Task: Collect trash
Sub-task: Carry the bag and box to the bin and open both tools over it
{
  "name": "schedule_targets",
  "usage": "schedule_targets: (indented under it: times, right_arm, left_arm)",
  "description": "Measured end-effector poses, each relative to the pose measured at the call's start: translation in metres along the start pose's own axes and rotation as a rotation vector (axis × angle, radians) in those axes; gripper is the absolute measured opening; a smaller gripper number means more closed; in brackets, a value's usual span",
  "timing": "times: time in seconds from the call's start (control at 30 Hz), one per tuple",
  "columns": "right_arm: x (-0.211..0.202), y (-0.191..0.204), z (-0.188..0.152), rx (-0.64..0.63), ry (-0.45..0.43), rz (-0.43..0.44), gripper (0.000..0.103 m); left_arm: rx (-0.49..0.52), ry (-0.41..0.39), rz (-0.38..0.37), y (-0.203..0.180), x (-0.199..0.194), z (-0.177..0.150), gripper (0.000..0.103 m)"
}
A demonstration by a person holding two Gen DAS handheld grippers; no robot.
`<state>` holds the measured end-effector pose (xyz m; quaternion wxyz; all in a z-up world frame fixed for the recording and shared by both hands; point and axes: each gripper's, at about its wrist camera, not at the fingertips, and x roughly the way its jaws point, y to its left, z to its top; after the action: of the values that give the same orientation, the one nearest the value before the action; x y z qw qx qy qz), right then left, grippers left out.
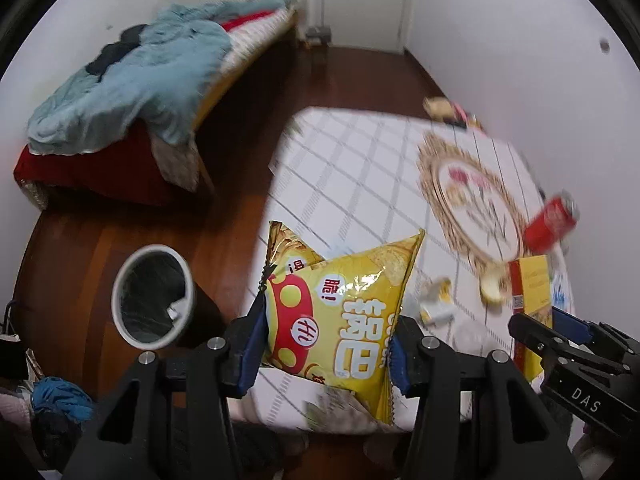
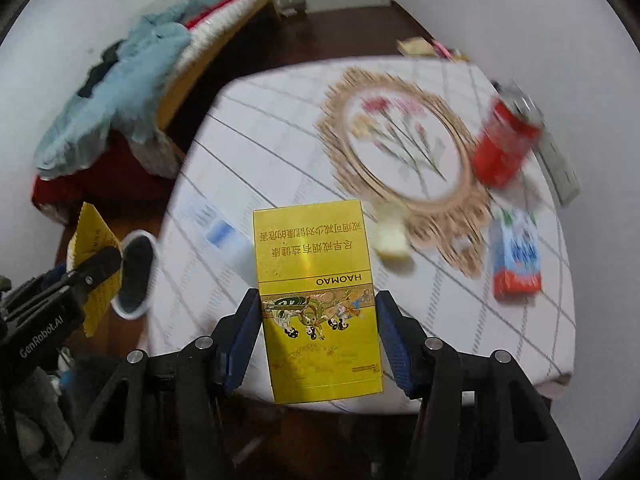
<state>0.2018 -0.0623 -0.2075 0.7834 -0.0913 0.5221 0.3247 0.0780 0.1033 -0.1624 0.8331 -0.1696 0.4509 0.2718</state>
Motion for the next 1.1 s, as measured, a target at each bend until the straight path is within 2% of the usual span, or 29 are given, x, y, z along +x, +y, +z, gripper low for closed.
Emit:
schedule_targets:
  times: [0.2,0.37,0.47,0.57,0.7,0.77,0.9,1.0,1.03,1.07,1.1]
  right_arm:
    - [-0.003,0.094,0.046,-0.106,-0.049,0.111,0.059]
    - [0.040,0.196,0.071,-0.197,0.000,0.198,0.059]
    - [0.096,0.261,0.074,-0.238,0.086,0.243,0.059]
    - [0.153,0.310,0.069,-0.268,0.172,0.256,0.059]
    - [0.245,0.366,0.056,-0.278,0.317,0.262,0.059]
    - [0.287,0.385,0.049,-0.280,0.379,0.253,0.059]
    - [0.342,0.414,0.037,-0.301,0.445,0.233,0.059]
    - [0.374,0.427,0.032,-0.304,0.494,0.209,0.060]
    - [0.385,0.432,0.031,-0.293,0.515,0.226,0.060]
    - [0.393,0.435,0.029,-0.289,0.527,0.234,0.068]
    - [0.398,0.437,0.027,-0.288,0.531,0.242,0.095]
  left_arm:
    - [-0.074,-0.079,0.030,0.075,-0.024,0.031,0.048]
    - [-0.180,-0.072,0.079,0.164,-0.010,0.044,0.048]
    - [-0.267,-0.015,0.097,0.227,0.021,0.043,0.048]
    - [-0.371,0.077,0.084,0.291,0.068,0.036,0.048]
    - [-0.502,0.214,0.015,0.362,0.137,0.017,0.050]
    - [-0.546,0.266,0.010,0.388,0.165,0.007,0.052]
    - [-0.571,0.318,0.049,0.415,0.195,-0.008,0.059]
    - [-0.606,0.323,0.080,0.429,0.205,-0.015,0.103]
    - [-0.614,0.318,0.097,0.434,0.205,-0.018,0.103]
    - [-0.620,0.320,0.111,0.436,0.204,-0.021,0.103]
    - [-0.631,0.318,0.126,0.439,0.204,-0.023,0.103]
